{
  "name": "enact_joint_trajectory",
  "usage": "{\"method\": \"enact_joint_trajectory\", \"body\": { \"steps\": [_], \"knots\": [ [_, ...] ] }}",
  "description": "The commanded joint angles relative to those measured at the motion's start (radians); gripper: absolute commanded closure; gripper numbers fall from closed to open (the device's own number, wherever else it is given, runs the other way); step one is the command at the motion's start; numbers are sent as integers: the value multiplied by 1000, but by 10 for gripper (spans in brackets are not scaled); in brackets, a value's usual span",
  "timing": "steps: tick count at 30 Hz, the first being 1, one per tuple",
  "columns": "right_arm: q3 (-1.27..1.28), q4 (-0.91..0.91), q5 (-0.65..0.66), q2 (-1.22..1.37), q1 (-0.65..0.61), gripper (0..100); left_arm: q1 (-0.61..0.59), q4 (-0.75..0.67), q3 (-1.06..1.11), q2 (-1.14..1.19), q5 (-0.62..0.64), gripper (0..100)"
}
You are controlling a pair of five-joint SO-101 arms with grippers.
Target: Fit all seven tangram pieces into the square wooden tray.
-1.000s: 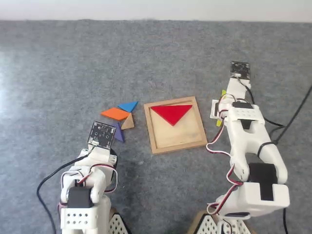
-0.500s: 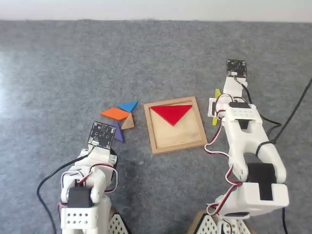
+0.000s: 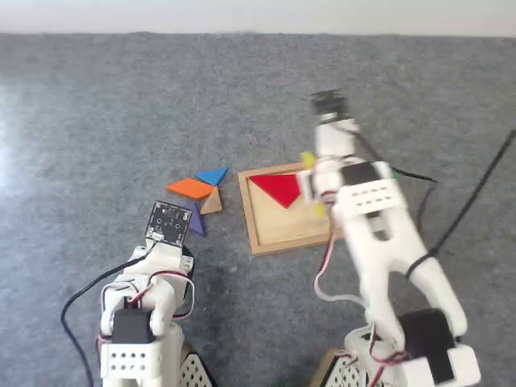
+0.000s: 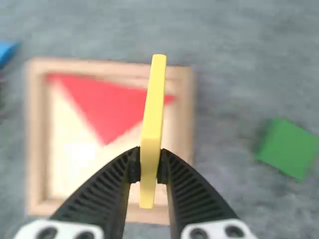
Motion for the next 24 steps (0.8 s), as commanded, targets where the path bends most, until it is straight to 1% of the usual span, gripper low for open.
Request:
{"method": "enact_joint_trajectory", "body": {
  "steps": [1,3,6,14,19,24],
  "knots": [
    [-51,21,23,-58,-179,993,-2,6,-8,-21,-3,920],
    [-51,-8,-23,-35,-214,993,-2,6,-8,-21,-3,920],
    [-52,-54,-86,18,-229,993,-2,6,-8,-21,-3,920],
    [-55,-87,-104,160,-321,993,-2,6,-8,-21,-3,920],
    [-54,-145,-230,180,-326,993,-2,6,-8,-21,-3,920],
    [-52,-145,-305,182,-331,993,-2,6,-8,-21,-3,920]
  ]
}}
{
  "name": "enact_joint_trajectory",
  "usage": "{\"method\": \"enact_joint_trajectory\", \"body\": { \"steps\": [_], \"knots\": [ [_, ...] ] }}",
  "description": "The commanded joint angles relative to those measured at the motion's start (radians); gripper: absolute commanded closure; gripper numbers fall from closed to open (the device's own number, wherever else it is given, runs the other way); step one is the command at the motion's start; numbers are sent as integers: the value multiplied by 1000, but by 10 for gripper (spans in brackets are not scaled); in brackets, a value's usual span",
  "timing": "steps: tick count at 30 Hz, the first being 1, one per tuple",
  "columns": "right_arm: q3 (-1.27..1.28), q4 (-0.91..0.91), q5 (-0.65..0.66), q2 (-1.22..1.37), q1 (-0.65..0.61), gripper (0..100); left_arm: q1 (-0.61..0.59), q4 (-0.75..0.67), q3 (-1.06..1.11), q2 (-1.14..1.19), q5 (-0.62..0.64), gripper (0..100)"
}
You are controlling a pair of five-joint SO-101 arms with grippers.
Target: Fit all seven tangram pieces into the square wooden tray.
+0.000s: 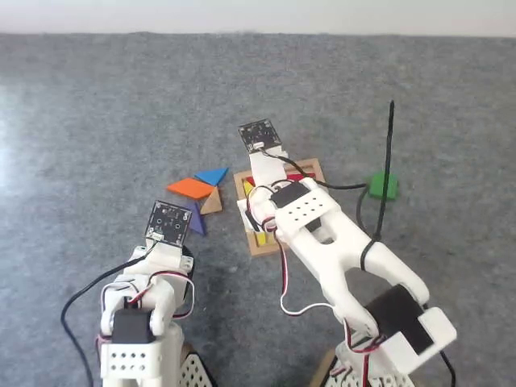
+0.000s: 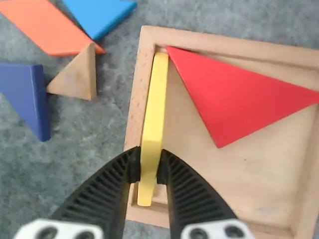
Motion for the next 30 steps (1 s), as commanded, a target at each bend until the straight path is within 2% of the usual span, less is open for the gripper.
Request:
{"method": "enact_joint_trajectory", "body": {
  "steps": [1,8,17,23,30],
  "knots": [
    [-54,-25,-64,-5,-12,993,-2,6,-8,-21,-3,920],
    [-52,-25,-68,-5,-13,990,-2,6,-8,-21,-3,920],
    [-51,-19,-68,-4,-12,794,-2,6,-8,-21,-3,920],
    [-51,-21,-66,-4,8,794,-2,6,-8,-21,-3,920],
    [-54,-25,-66,-4,114,794,-2,6,-8,-21,-3,920]
  ]
}}
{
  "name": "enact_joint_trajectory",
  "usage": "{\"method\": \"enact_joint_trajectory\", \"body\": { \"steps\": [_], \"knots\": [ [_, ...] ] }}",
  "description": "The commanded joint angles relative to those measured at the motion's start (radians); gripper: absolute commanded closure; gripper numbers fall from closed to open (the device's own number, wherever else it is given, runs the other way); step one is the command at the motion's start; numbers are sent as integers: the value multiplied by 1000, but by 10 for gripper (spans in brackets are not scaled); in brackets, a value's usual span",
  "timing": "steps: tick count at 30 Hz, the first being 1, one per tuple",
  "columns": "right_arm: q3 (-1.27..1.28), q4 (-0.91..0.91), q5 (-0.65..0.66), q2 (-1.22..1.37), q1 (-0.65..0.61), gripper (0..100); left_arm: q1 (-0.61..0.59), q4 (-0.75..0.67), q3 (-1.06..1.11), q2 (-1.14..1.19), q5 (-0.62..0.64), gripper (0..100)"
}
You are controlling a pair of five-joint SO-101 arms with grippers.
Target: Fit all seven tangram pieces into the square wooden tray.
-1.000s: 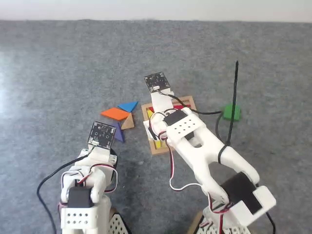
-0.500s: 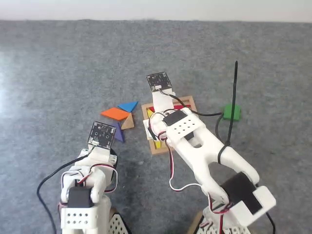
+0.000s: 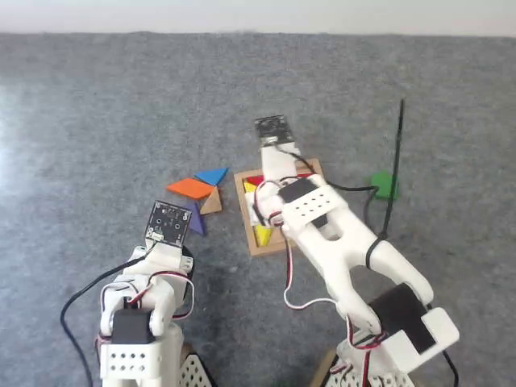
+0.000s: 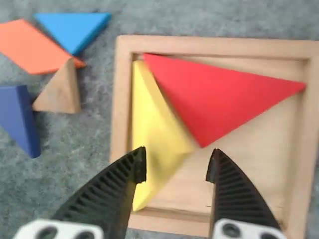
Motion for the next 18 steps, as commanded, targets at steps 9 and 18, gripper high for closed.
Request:
{"method": "enact_joint_trajectory", "body": {
  "steps": [9,18],
  "knots": [
    [-51,-30,-6,-4,54,794,-2,6,-8,-21,-3,920],
    [-49,-91,-5,-5,79,794,-2,6,-8,-21,-3,920]
  ]
}}
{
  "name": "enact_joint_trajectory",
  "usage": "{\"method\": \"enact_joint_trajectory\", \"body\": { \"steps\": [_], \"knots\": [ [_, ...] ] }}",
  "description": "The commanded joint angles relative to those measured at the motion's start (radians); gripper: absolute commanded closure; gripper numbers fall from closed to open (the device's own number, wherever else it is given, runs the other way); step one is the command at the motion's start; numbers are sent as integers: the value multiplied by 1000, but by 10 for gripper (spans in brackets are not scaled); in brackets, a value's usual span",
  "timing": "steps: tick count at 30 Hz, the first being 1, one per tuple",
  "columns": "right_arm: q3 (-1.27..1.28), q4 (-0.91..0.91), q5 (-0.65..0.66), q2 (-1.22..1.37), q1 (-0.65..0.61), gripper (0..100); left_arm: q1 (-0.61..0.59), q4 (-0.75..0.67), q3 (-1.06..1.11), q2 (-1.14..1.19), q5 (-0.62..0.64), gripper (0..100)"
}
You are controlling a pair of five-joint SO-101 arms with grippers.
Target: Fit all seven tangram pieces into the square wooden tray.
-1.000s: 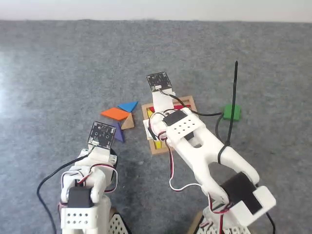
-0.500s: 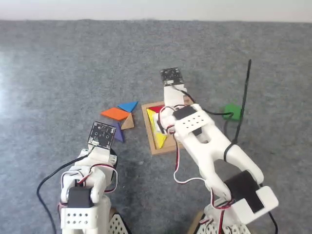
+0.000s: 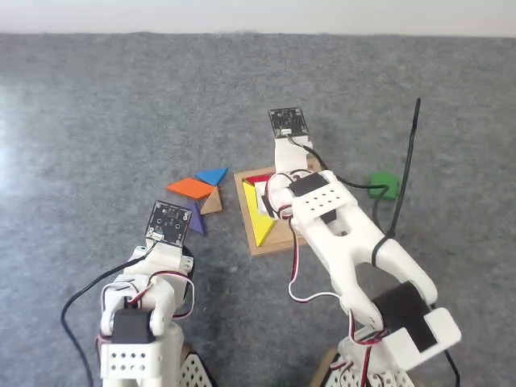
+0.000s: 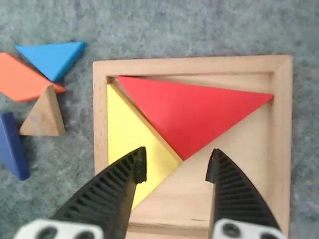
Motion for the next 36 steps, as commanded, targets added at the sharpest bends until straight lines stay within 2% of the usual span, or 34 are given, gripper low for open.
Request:
{"method": "enact_joint_trajectory", "body": {
  "steps": [1,7,13,18,21,31,36],
  "knots": [
    [-52,-64,-5,-5,25,794,-2,6,-8,-21,-3,920],
    [3,-237,-5,42,18,794,-2,6,-8,-21,-3,920],
    [3,-260,-2,139,-18,794,-2,6,-8,-21,-3,920],
    [5,-260,138,140,-79,794,-2,6,-8,-21,-3,920],
    [5,-269,166,147,-91,794,-2,6,-8,-21,-3,920],
    [6,-314,199,140,-2,799,-2,6,-8,-21,-3,920],
    [8,-312,199,137,-21,931,-2,6,-8,-21,-3,920]
  ]
}}
